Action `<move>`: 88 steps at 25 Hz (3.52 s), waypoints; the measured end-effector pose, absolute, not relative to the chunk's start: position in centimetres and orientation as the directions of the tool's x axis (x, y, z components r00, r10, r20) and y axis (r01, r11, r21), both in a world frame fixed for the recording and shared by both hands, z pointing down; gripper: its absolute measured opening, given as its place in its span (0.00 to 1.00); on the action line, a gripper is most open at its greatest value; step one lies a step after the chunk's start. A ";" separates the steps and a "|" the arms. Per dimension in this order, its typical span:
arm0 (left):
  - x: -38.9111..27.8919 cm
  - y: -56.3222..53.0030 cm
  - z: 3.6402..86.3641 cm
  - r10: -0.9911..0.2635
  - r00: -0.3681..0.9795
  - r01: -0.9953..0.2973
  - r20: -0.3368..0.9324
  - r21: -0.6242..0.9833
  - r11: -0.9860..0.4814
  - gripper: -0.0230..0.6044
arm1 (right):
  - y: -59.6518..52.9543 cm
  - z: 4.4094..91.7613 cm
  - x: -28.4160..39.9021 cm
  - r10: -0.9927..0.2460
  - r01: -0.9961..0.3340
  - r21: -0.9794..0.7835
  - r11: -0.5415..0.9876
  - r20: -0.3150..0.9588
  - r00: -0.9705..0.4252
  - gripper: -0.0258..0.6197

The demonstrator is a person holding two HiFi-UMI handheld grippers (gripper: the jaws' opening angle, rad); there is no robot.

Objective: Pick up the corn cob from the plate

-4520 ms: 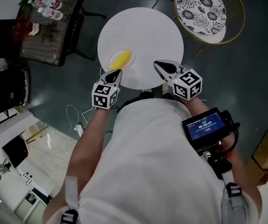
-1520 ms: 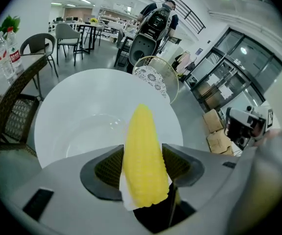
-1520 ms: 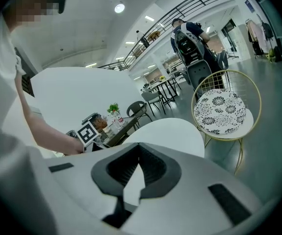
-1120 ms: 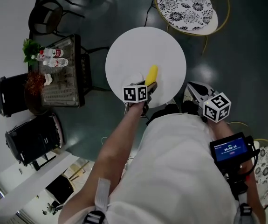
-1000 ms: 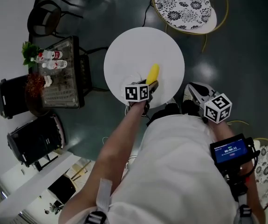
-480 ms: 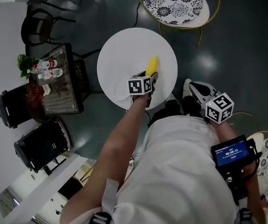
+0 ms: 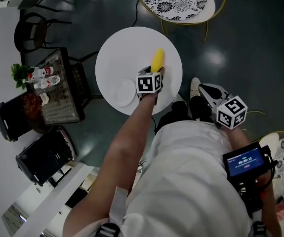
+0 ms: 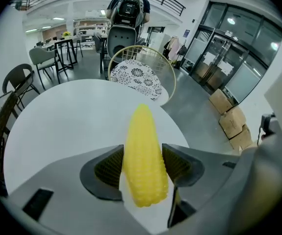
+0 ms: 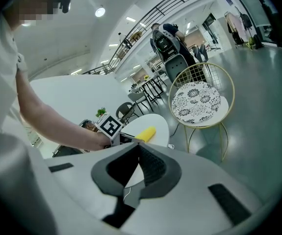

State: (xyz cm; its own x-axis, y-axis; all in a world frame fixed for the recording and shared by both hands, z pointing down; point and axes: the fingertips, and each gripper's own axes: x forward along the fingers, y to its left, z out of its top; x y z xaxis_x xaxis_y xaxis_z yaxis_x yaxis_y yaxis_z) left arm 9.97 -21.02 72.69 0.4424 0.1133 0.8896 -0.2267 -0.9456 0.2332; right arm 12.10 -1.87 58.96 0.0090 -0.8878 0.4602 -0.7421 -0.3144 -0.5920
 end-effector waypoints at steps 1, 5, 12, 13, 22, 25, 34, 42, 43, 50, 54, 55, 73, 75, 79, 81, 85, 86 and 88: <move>10.0 -21.0 73.0 0.113 0.436 -0.219 0.893 0.227 -0.949 0.44 | -1.8 59.0 12.1 -0.887 -0.741 -0.592 -0.317 0.461 0.011 0.05; 10.0 -20.9 73.6 0.108 0.409 -0.165 0.906 0.190 -0.968 0.44 | -1.5 59.2 12.1 -0.886 -0.737 -0.593 -0.323 0.463 0.016 0.05; 9.8 -20.7 74.0 0.095 0.366 -0.064 0.926 0.126 -0.990 0.44 | -1.5 59.1 12.2 -0.889 -0.735 -0.595 -0.324 0.458 0.021 0.05; 9.8 -20.6 74.1 0.096 0.357 -0.054 0.929 0.123 -0.991 0.44 | -1.5 59.1 12.2 -0.889 -0.735 -0.596 -0.323 0.457 0.021 0.05; 9.7 -20.1 74.6 0.090 0.355 0.003 0.931 0.095 -0.996 0.45 | -1.1 59.7 11.7 -0.888 -0.735 -0.601 -0.316 0.459 0.006 0.05; 9.4 -20.1 74.6 0.090 0.355 0.015 0.931 0.091 -0.996 0.47 | -1.3 59.7 11.5 -0.889 -0.739 -0.598 -0.310 0.458 0.002 0.05; 11.4 -18.6 71.7 0.057 0.366 0.025 0.929 0.052 -0.998 0.47 | 0.4 57.7 14.3 -0.895 -0.752 -0.600 -0.271 0.445 -0.033 0.05; 9.8 -19.1 70.2 0.026 0.395 0.018 0.918 0.020 -1.000 0.47 | -0.4 57.4 13.7 -0.903 -0.774 -0.594 -0.219 0.424 -0.070 0.05; 9.6 -19.1 70.0 0.018 0.399 0.020 0.917 0.011 -1.000 0.47 | -0.5 57.4 13.7 -0.904 -0.776 -0.594 -0.212 0.421 -0.076 0.05; 7.8 -18.7 67.7 -0.026 0.433 0.043 0.901 -0.050 -0.998 0.44 | -1.4 57.3 12.9 -0.907 -0.789 -0.594 -0.158 0.403 -0.121 0.05; 6.4 -18.2 65.9 -0.041 0.450 0.049 0.892 -0.071 -0.996 0.39 | -1.9 57.1 12.4 -0.909 -0.792 -0.595 -0.134 0.392 -0.141 0.05; 6.1 -18.2 65.3 -0.048 0.459 0.040 0.887 -0.075 -0.996 0.37 | -2.2 57.0 12.4 -0.910 -0.794 -0.595 -0.127 0.389 -0.146 0.05; 1.3 -14.3 56.8 -0.123 0.683 -0.214 0.720 0.036 -0.976 0.05 | -4.7 55.1 11.3 -0.910 -0.831 -0.556 -0.001 0.344 -0.229 0.05; 0.8 -13.7 56.3 -0.125 0.704 -0.236 0.699 0.064 -0.970 0.05 | -4.6 55.0 11.1 -0.910 -0.837 -0.547 0.006 0.344 -0.232 0.05; -2.0 -13.9 55.0 -0.132 0.747 -0.260 0.652 0.103 -0.960 0.05 | -5.3 54.2 9.0 -0.912 -0.848 -0.531 0.013 0.340 -0.227 0.05; -3.6 -14.3 53.9 -0.144 0.771 -0.276 0.621 0.121 -0.954 0.05 | -5.8 53.5 7.8 -0.915 -0.854 -0.521 0.014 0.337 -0.221 0.05; -7.6 -15.2 51.8 -0.170 0.808 -0.314 0.564 0.168 -0.934 0.05 | -6.3 51.3 4.5 -0.922 -0.868 -0.495 0.044 0.313 -0.226 0.05; -8.7 -15.4 51.4 -0.178 0.815 -0.322 0.552 0.176 -0.930 0.05 | -6.4 50.7 3.5 -0.924 -0.873 -0.484 0.059 0.305 -0.231 0.05; -11.1 -15.4 50.8 -0.195 0.825 -0.338 0.531 0.186 -0.923 0.05 | -6.6 49.6 1.5 -0.928 -0.884 -0.461 0.080 0.290 -0.235 0.05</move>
State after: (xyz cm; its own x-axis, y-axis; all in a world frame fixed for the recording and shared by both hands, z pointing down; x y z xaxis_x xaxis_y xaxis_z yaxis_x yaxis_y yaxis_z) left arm -11.09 -15.44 50.82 0.8246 -0.1952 0.5309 -0.3379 -0.9227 0.1857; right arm 1.52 -6.56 49.59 -0.2350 -0.9278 0.2896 -0.8839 0.0801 -0.4607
